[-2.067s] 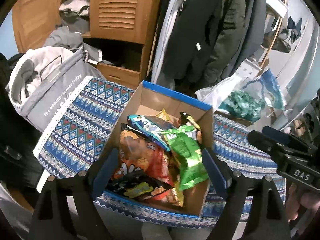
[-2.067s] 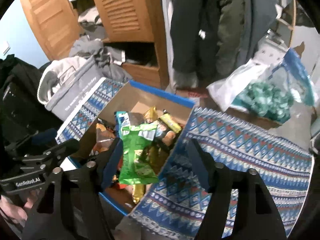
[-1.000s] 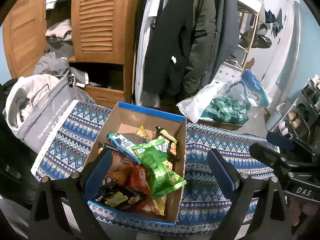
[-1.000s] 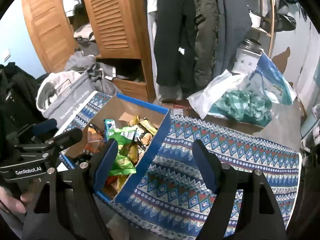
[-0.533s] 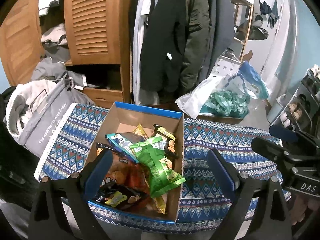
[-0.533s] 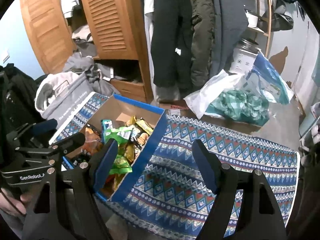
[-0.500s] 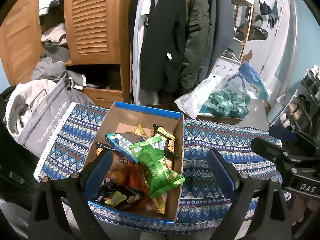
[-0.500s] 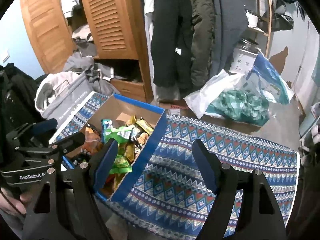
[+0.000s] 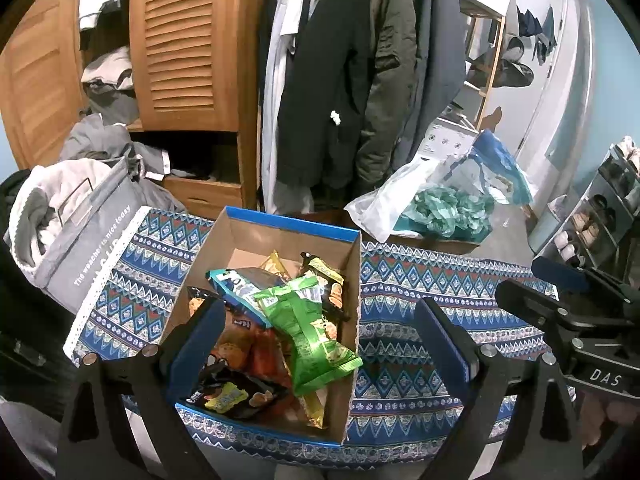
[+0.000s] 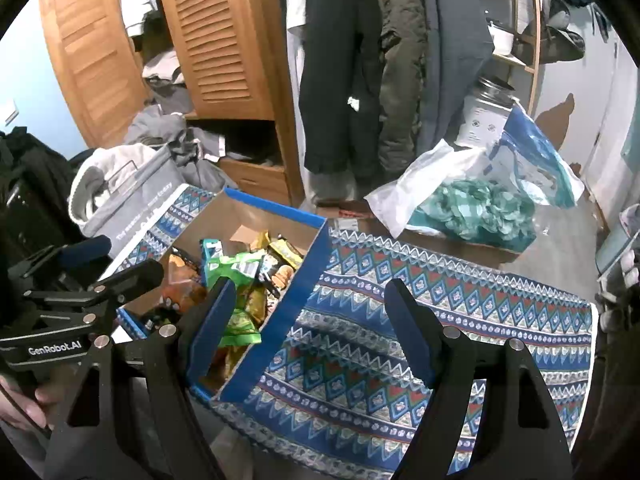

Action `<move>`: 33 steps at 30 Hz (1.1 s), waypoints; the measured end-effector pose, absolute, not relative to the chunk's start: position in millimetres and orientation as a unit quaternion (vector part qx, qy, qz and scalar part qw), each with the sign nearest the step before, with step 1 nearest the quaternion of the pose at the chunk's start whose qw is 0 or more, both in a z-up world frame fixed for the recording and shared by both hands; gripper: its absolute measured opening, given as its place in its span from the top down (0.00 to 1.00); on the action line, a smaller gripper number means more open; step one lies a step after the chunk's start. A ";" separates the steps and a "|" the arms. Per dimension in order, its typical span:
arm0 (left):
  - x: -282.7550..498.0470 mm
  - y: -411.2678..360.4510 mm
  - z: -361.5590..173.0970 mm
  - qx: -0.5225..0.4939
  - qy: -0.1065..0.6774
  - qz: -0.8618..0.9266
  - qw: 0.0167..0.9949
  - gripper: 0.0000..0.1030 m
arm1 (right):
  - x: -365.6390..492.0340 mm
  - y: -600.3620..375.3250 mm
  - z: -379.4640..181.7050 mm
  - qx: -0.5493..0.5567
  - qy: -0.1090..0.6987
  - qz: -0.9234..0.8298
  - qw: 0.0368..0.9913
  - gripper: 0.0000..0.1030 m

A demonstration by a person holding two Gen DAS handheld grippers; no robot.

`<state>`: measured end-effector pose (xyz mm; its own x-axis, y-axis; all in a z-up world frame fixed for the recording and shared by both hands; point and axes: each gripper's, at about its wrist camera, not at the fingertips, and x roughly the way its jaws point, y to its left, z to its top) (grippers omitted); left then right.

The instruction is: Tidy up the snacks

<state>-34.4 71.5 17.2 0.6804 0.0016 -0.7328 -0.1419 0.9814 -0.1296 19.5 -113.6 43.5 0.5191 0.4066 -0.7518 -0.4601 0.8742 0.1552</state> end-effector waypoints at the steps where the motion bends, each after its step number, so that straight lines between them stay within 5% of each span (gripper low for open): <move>1: -34.6 71.1 17.4 -0.089 0.398 0.039 0.912 0.06 | 19.9 -114.0 43.7 -0.031 0.423 0.248 0.871 0.25; 33: -36.1 63.9 23.6 -0.070 0.397 0.051 0.914 0.06 | 21.1 -123.9 44.2 -0.029 0.422 0.243 0.873 0.25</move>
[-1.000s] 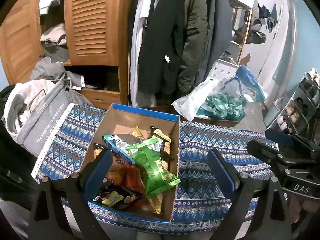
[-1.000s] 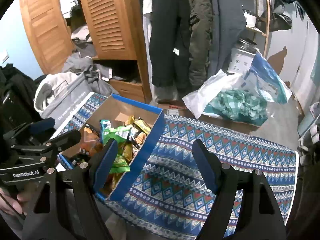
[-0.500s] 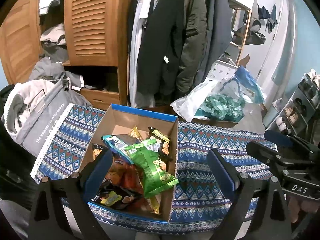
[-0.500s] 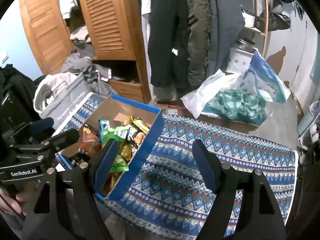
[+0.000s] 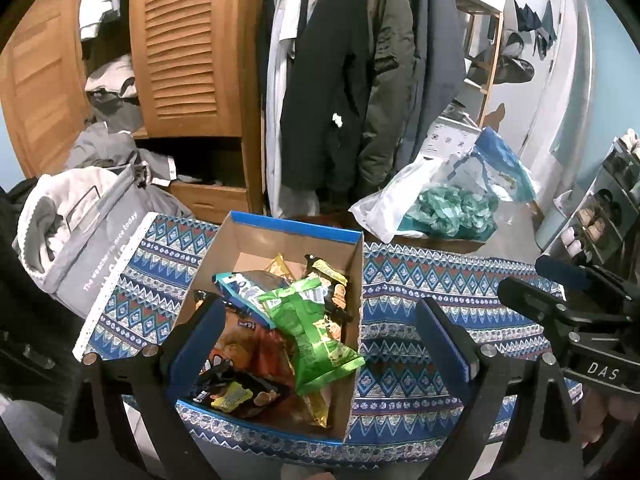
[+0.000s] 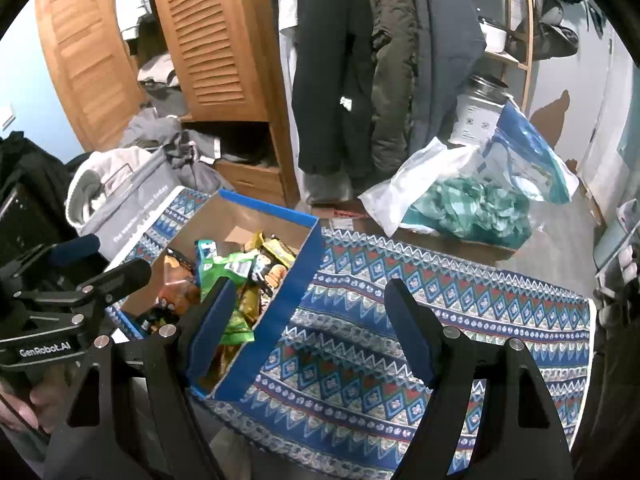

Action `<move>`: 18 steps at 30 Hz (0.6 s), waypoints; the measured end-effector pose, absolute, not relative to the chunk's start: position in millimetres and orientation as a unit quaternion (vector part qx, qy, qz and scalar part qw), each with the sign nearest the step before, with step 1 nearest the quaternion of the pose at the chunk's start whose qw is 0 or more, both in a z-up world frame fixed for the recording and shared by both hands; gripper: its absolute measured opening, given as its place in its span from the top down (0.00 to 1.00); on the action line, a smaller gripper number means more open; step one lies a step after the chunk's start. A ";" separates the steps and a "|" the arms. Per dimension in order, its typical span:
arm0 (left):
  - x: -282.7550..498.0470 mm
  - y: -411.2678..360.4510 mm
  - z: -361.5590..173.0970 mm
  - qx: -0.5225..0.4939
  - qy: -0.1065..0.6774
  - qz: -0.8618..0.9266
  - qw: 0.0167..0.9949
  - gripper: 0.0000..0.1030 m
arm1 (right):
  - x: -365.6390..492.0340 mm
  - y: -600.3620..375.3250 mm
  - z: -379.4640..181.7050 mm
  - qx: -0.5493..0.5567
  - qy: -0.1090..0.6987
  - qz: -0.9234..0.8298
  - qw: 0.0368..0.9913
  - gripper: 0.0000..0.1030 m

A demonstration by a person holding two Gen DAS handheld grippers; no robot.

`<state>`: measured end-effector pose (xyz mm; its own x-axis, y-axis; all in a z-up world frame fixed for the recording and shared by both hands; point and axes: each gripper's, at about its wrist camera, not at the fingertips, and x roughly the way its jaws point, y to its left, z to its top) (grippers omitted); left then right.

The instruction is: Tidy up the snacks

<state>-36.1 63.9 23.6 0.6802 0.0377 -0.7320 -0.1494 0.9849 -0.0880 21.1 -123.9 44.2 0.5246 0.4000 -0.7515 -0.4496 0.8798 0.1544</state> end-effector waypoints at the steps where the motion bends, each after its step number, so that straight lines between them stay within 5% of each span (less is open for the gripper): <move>1: -36.5 64.2 23.8 -0.070 0.396 0.051 0.914 0.06 | 21.0 -125.1 44.1 -0.029 0.423 0.241 0.873 0.25; 18: -36.7 72.5 24.3 -0.088 0.395 0.049 0.913 0.06 | 22.3 -123.4 41.3 -0.030 0.426 0.239 0.872 0.25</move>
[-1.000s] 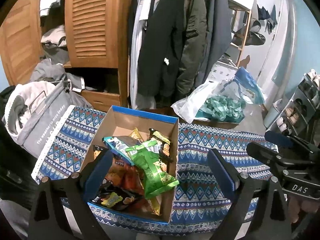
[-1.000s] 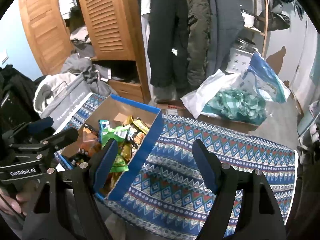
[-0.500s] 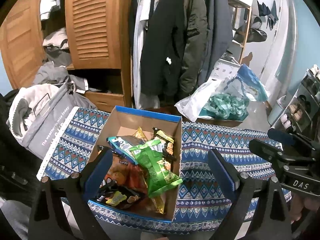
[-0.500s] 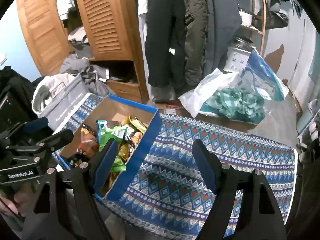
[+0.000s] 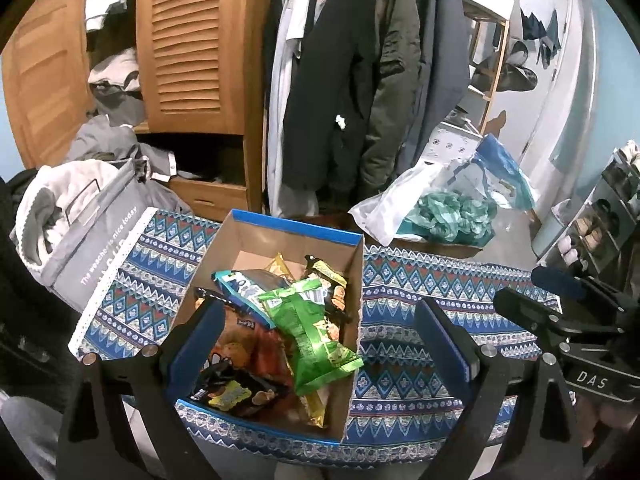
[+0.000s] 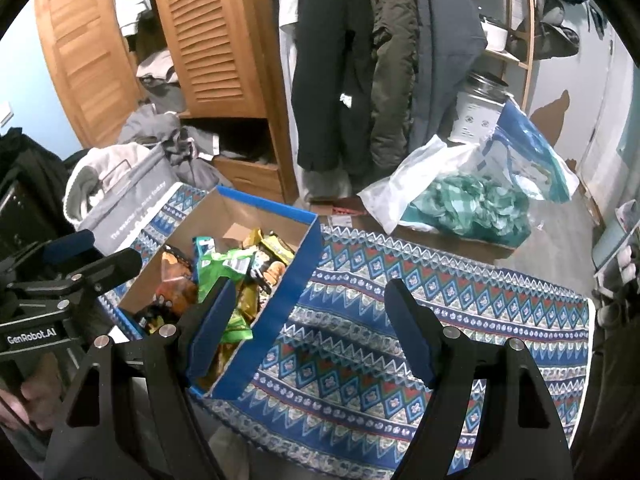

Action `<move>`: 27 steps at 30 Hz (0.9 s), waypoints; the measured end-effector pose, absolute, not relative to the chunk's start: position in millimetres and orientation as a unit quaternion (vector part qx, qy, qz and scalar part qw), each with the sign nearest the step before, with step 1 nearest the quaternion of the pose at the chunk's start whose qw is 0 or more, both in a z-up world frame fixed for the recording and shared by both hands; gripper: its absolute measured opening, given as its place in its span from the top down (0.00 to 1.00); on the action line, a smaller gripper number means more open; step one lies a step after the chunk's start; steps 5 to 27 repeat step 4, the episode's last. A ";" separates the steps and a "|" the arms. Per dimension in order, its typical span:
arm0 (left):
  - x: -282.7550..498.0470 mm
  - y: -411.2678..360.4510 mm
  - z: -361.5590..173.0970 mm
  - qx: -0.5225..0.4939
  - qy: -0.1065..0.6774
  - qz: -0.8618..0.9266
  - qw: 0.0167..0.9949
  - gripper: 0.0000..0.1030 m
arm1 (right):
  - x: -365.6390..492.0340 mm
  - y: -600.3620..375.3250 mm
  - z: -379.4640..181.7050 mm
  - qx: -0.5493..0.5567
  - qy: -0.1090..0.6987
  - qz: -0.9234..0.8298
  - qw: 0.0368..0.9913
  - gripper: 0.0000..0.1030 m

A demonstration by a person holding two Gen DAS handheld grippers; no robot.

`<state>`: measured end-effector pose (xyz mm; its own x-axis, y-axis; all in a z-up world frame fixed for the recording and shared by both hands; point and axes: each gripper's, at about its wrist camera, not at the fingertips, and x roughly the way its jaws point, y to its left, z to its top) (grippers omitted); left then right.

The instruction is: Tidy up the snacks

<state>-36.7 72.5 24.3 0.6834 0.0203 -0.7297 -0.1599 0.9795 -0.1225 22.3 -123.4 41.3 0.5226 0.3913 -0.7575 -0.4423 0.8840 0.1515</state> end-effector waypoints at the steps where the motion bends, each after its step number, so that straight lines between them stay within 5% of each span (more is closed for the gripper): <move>1: -37.0 72.3 24.4 -0.088 0.394 0.050 0.914 0.06 | 22.2 -123.4 41.3 -0.030 0.426 0.239 0.872 0.25; 27: -36.8 70.9 24.2 -0.082 0.394 0.053 0.914 0.06 | 21.9 -122.7 40.9 -0.030 0.426 0.238 0.872 0.25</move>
